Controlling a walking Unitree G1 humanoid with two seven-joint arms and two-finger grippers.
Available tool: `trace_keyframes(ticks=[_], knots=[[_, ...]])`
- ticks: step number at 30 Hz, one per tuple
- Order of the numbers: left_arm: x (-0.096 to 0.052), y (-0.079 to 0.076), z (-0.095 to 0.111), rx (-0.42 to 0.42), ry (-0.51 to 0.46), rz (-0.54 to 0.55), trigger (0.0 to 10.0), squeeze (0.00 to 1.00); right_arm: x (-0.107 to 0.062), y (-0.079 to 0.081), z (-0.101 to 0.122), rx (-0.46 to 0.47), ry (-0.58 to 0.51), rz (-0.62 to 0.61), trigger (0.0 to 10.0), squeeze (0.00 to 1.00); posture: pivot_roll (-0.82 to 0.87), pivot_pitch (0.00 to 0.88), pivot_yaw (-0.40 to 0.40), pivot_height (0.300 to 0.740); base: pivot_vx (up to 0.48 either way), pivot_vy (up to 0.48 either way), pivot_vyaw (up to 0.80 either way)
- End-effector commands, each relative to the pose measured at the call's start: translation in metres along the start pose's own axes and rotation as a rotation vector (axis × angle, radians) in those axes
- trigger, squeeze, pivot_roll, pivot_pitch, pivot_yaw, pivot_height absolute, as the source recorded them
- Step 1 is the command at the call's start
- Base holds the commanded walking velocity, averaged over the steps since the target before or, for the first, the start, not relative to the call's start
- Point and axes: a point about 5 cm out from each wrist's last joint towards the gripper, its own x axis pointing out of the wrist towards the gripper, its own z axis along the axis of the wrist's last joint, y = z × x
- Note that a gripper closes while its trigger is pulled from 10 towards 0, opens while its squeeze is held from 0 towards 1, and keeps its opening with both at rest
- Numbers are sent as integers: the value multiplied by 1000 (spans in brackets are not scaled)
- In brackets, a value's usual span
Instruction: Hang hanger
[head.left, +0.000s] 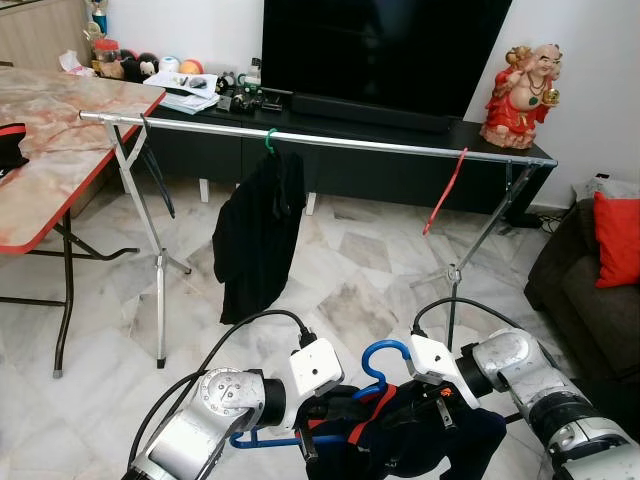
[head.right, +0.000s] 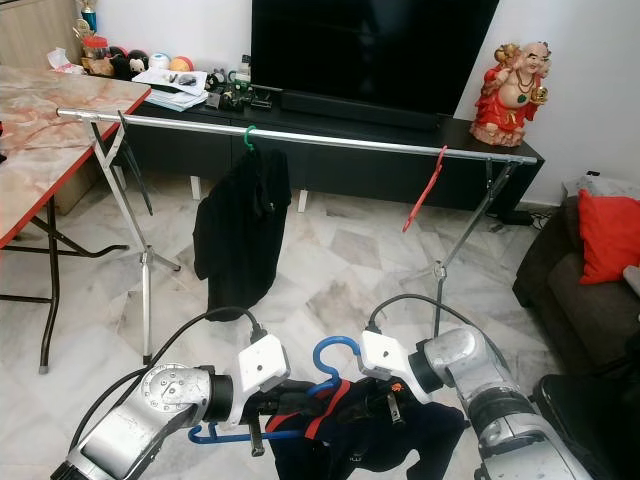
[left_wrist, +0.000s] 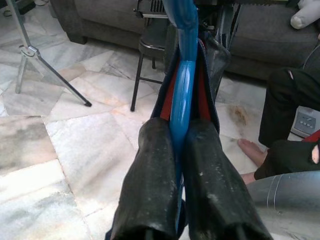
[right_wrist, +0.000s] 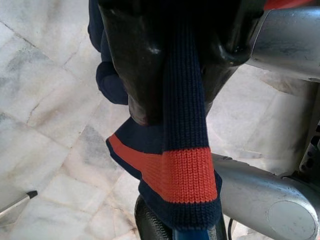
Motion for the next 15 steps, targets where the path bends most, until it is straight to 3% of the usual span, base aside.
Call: trace_keyframes(ticks=[1, 2, 3, 10, 15], knots=[[6, -3, 18, 64, -56, -49, 10000, 882, 1, -3, 7, -19, -23, -17, 0, 0, 234, 0, -139, 740, 0, 0, 0], [6, -3, 18, 64, -56, -49, 10000, 882, 1, -3, 7, -19, -23, -17, 0, 0, 234, 0, -139, 740, 0, 0, 0], [6, -3, 18, 60, -55, -51, 10000, 1000, 1, -3, 7, -19, -22, -17, 0, 0, 234, 0, -139, 740, 0, 0, 0], [0, -5, 11, 56, -20, -61, 10000, 1000, 1, -3, 4, -28, 12, -14, 0, 0, 237, 0, -136, 740, 0, 0, 0], [-12, 1, 6, 54, 14, -36, 10000, 1000, -3, -4, 3, -30, 38, -38, 0, 0, 238, 0, -137, 740, 0, 0, 0]])
